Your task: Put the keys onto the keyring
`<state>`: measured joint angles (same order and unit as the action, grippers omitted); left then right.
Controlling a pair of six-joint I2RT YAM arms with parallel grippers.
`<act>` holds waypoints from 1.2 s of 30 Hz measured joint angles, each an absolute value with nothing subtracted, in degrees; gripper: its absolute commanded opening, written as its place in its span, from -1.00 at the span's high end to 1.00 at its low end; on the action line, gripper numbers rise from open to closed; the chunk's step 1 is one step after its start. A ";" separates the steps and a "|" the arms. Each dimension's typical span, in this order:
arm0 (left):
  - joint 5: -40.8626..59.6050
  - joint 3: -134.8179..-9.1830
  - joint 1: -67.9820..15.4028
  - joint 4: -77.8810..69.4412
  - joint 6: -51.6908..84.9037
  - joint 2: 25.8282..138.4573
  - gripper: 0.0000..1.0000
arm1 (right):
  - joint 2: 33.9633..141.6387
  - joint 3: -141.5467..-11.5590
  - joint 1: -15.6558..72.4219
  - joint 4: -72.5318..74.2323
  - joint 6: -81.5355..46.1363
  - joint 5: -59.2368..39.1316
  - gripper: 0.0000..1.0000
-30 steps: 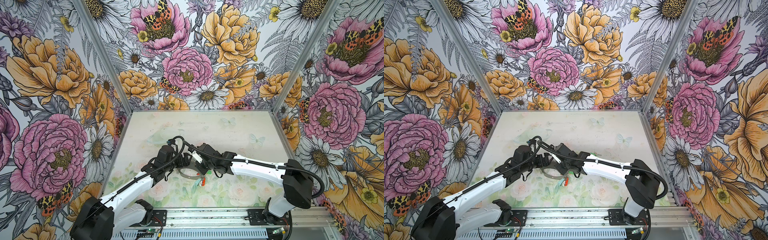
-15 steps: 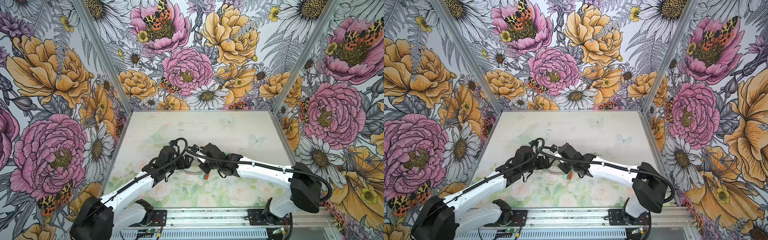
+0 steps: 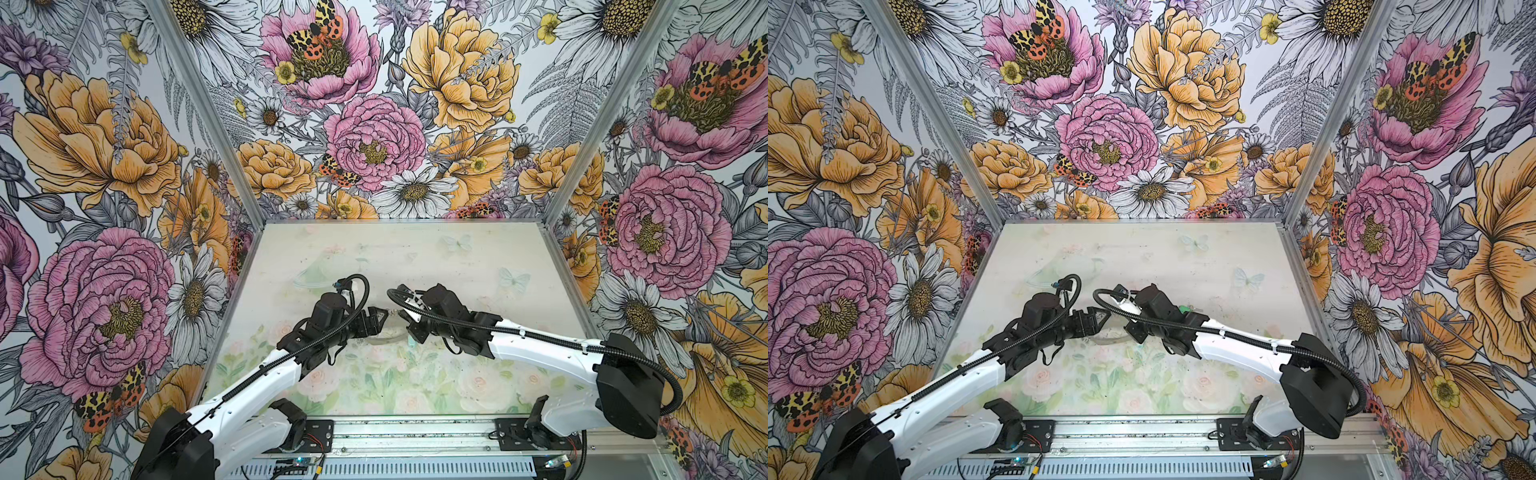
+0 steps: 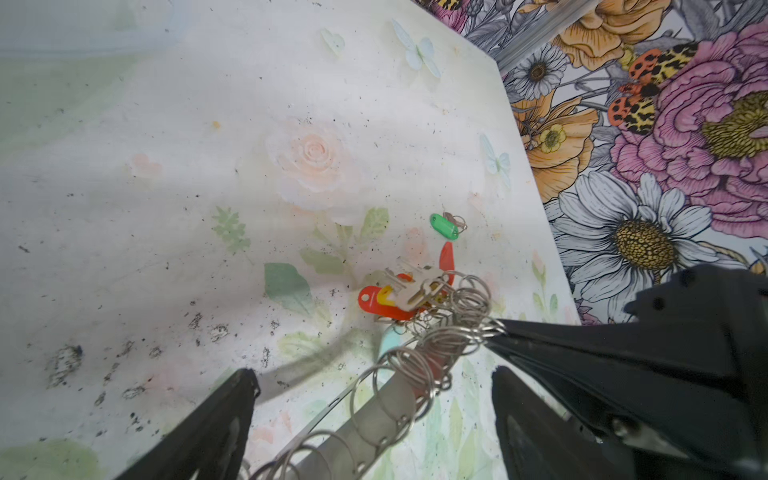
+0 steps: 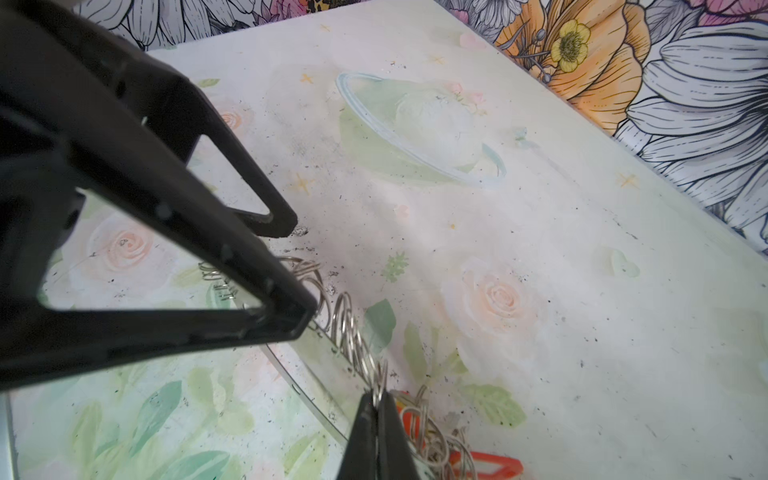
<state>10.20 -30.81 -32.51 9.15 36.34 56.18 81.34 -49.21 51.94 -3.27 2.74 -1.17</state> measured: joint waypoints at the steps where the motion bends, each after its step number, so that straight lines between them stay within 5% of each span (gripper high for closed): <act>1: 10.20 -30.81 -32.51 9.02 37.19 56.03 -0.85 | 81.23 -48.53 51.94 -2.50 3.14 -1.37 1.00; 12: 10.11 -34.61 -32.84 13.32 40.42 61.28 -0.85 | 81.58 -47.11 54.76 2.63 6.87 -0.64 1.00; 36: 10.02 -33.15 -36.62 15.25 37.60 61.80 -0.50 | 81.67 -42.59 53.76 5.41 5.61 -1.15 1.00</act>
<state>10.02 -33.15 -36.62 15.25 37.60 61.80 81.67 -42.59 53.76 5.41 5.61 -1.15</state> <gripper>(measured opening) 0.750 0.047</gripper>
